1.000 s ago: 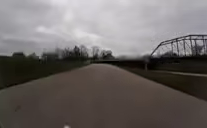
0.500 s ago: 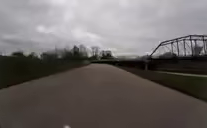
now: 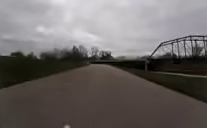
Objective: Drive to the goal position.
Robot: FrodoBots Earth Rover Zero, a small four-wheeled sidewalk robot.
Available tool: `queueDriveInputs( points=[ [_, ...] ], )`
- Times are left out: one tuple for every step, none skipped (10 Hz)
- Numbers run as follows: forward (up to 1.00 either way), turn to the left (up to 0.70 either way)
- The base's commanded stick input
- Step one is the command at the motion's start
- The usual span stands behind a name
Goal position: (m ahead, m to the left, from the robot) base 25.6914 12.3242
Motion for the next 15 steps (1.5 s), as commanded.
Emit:
queueDriveInputs(
  points=[
    [1.0,0.0],
    [1.0,0.0],
    [1.0,0.0],
    [1.0,0.0],
    [1.0,0.0],
    [1.0,0.0],
    [1.0,0.0],
    [1.0,0.0],
    [1.0,0.0],
    [1.0,0.0],
    [1.0,0.0],
    [1.0,0.0],
    [1.0,0.0],
    [1.0,0.0],
    [1.0,0.0]
  ],
)
